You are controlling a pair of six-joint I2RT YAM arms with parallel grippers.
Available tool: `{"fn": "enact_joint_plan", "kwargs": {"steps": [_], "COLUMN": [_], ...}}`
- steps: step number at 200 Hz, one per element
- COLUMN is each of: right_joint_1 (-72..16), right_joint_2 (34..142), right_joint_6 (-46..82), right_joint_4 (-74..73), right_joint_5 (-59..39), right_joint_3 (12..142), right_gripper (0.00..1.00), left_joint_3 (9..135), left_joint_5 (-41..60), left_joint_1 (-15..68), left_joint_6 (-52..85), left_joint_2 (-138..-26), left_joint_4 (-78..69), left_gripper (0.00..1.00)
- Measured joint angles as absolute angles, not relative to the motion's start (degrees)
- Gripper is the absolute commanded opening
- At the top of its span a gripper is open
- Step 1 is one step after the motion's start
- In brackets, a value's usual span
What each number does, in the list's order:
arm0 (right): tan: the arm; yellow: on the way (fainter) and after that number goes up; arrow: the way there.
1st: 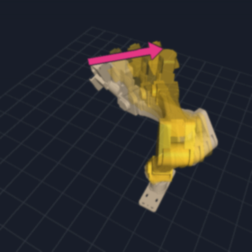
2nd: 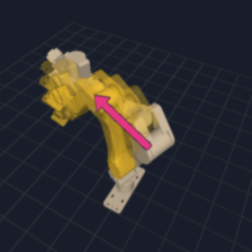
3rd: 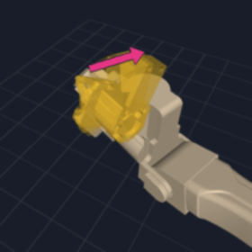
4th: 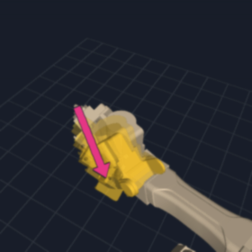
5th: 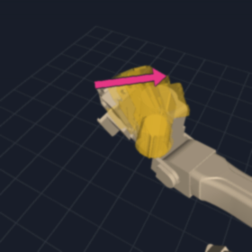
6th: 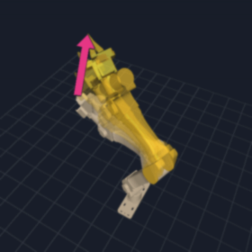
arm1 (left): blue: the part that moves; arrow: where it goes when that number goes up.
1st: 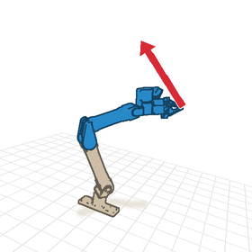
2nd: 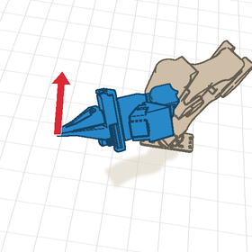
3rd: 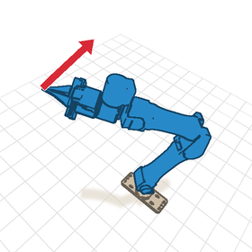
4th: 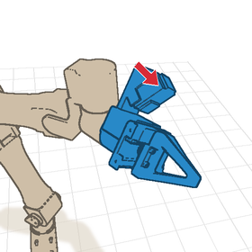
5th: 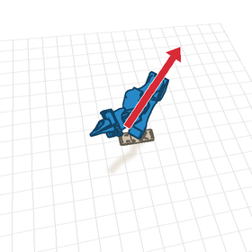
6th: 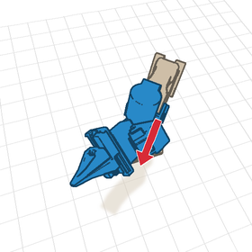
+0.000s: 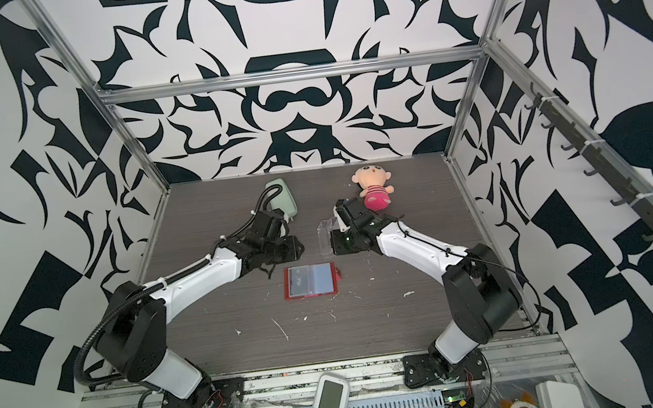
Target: Put the credit cards into the card holder
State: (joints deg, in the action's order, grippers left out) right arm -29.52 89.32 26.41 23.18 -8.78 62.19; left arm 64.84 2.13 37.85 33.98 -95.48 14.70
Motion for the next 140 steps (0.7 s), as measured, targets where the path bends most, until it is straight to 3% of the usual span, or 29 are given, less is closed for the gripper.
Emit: {"fn": "enact_joint_plan", "kwargs": {"steps": [63,140], "right_joint_1": [-23.09,-22.41], "right_joint_2": [94.28,104.9], "right_joint_6": [22.39,19.14], "right_joint_4": [28.84,34.72], "right_joint_5": [-10.24,-10.48], "right_joint_3": [70.0,80.12], "right_gripper": [0.34,0.41], "left_joint_3": [82.26,90.61], "left_joint_5": [5.67,14.13], "left_joint_1": [36.34,33.91], "left_joint_6": [33.01,33.52], "left_joint_2": [-111.9,-120.31], "left_joint_4": [19.35,21.74], "left_gripper": [0.46,0.47]}}
